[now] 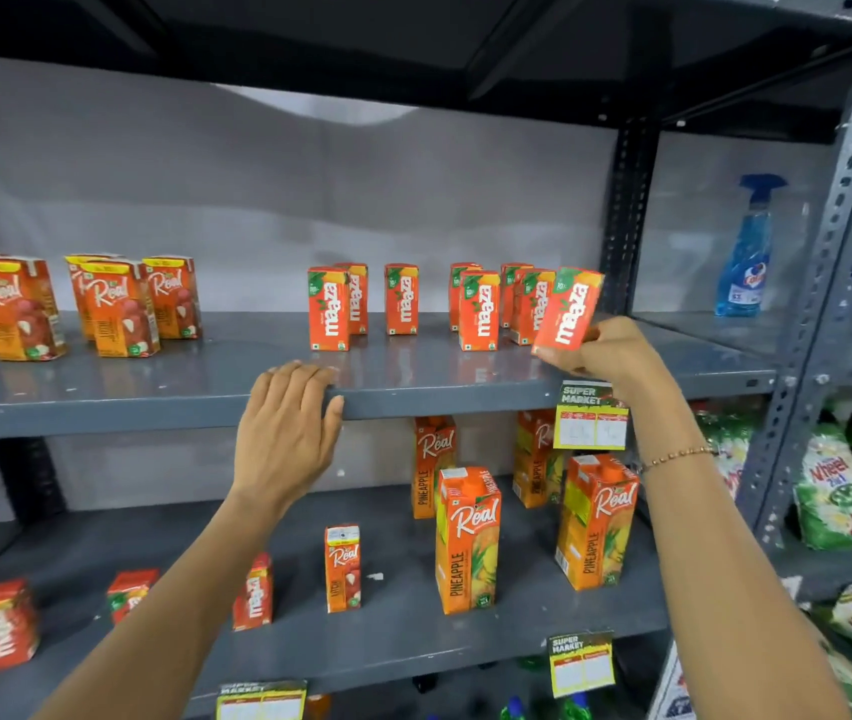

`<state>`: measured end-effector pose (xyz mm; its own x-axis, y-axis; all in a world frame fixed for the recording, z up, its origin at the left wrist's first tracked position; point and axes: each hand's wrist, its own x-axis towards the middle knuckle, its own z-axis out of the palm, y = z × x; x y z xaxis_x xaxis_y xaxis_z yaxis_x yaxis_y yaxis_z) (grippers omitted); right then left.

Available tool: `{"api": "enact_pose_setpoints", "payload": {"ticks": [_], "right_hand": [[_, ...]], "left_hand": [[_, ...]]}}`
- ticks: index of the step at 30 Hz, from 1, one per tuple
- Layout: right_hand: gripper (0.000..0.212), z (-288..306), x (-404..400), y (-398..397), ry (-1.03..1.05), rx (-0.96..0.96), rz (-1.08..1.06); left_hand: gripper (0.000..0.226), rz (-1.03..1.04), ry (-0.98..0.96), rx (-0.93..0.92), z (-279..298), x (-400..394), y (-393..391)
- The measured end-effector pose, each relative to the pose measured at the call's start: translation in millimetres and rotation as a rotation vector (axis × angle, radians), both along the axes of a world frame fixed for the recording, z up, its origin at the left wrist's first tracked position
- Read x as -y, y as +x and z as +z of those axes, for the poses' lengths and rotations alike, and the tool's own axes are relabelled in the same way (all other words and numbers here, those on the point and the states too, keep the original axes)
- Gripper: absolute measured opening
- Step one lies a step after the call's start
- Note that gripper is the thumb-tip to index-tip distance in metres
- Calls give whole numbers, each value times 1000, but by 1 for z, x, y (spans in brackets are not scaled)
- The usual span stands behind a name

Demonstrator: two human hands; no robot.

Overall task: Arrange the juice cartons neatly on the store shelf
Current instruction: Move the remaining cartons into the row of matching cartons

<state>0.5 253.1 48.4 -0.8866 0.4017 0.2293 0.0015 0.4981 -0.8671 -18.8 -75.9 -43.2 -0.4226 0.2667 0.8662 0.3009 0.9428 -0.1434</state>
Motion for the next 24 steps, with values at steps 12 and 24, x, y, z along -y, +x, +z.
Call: {"api": "enact_pose_setpoints", "payload": {"ticks": [12, 24], "right_hand": [[47, 15, 149, -54, 229, -46, 203], [64, 0, 161, -98, 269, -1, 200]], "left_hand": [[44, 105, 51, -38, -7, 101, -4], [40, 117, 293, 0, 20, 83, -1]]}}
